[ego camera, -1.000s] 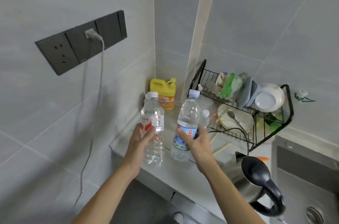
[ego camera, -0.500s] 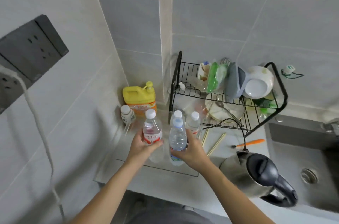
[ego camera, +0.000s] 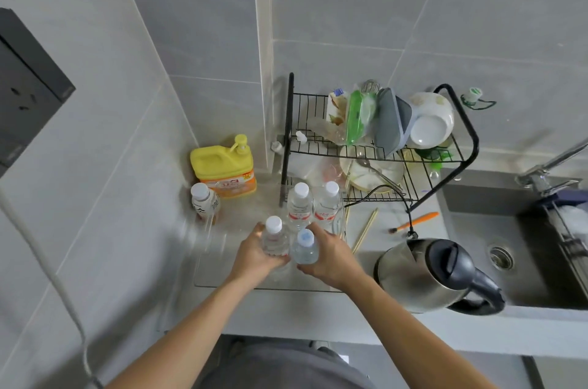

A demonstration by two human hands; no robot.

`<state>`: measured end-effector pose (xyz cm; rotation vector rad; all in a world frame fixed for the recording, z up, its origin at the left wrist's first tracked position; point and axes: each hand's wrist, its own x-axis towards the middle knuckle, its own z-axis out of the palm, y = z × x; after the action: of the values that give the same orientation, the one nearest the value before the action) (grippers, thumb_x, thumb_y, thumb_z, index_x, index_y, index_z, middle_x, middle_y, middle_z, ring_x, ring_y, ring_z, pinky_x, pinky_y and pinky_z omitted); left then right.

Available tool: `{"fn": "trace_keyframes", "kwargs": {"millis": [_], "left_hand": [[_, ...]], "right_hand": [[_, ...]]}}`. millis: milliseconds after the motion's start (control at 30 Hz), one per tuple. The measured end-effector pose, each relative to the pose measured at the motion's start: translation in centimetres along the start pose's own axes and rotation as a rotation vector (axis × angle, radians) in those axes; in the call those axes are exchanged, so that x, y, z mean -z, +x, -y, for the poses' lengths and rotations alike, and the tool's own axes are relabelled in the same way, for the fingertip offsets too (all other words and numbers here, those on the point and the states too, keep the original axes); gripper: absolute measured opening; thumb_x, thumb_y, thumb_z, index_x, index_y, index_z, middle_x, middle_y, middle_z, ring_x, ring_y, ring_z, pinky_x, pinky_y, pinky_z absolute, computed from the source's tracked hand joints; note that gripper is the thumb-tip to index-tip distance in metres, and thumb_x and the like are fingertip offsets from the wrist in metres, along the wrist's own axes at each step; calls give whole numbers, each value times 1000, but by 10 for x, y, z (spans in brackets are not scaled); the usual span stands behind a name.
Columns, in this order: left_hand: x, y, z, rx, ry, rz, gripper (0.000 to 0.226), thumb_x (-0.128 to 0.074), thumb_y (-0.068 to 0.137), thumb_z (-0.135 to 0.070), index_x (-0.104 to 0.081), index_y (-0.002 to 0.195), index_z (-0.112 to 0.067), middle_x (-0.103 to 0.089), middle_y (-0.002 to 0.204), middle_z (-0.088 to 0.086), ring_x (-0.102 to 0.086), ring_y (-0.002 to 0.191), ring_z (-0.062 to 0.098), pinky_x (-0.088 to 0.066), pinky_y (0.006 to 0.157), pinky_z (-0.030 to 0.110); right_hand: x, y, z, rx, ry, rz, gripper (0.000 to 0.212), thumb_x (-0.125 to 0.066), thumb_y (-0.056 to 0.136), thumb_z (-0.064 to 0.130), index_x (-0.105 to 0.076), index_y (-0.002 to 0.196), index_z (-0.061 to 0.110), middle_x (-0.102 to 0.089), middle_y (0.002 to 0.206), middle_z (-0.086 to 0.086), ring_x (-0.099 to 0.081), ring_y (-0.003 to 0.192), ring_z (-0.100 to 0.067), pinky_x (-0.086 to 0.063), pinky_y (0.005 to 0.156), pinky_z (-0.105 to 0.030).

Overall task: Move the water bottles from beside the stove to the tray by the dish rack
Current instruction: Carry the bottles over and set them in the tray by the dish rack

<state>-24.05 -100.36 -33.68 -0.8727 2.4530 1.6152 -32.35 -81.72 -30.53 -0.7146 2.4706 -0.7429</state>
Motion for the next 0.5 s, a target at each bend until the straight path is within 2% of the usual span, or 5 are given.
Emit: {"fn": "trace_keyframes", "kwargs": {"millis": [133, 200, 300, 400, 500], "left_hand": [[12, 2, -3, -90, 22, 4, 64, -100, 60, -29, -61, 110, -33, -71, 102, -16, -64, 98, 2, -51, 79, 24], [19, 4, -9, -165, 44, 12, 54, -100, 63, -28, -65, 103, -33, -72, 99, -15, -64, 96, 2, -49, 82, 22], [30, 10, -22, -283, 99, 29, 36, -97, 69, -29, -71, 93, -29, -73, 96, -10, -67, 95, 10, -51, 87, 30], [41, 12, -34, -366, 259, 90, 33, -94, 72, -40, -73, 93, -28, -65, 93, -7, -64, 89, 11, -48, 80, 32], [51, 15, -40, -411, 420, 53, 29, -85, 82, -47, -65, 92, -29, -64, 88, -9, -59, 79, 11, -41, 68, 31]], "right_hand": [[11, 0, -2, 19, 35, -42, 58, -89, 69, 40, -46, 107, 41, -66, 109, 14, -63, 95, -20, -55, 79, -39], [17, -1, -3, 94, 41, -46, 55, -89, 71, 38, -50, 109, 42, -60, 114, 17, -59, 98, -16, -52, 81, -35], [21, -2, -5, 194, 14, -74, 49, -87, 76, 38, -61, 117, 31, -54, 116, 11, -59, 98, -19, -60, 81, -42], [27, -3, -1, 238, -96, -136, 38, -84, 83, 41, -66, 112, 24, -52, 105, 7, -59, 89, -20, -58, 73, -44], [34, -3, 7, 238, -247, -133, 37, -77, 89, 47, -66, 115, 24, -60, 104, 5, -62, 87, -23, -50, 70, -36]]}}
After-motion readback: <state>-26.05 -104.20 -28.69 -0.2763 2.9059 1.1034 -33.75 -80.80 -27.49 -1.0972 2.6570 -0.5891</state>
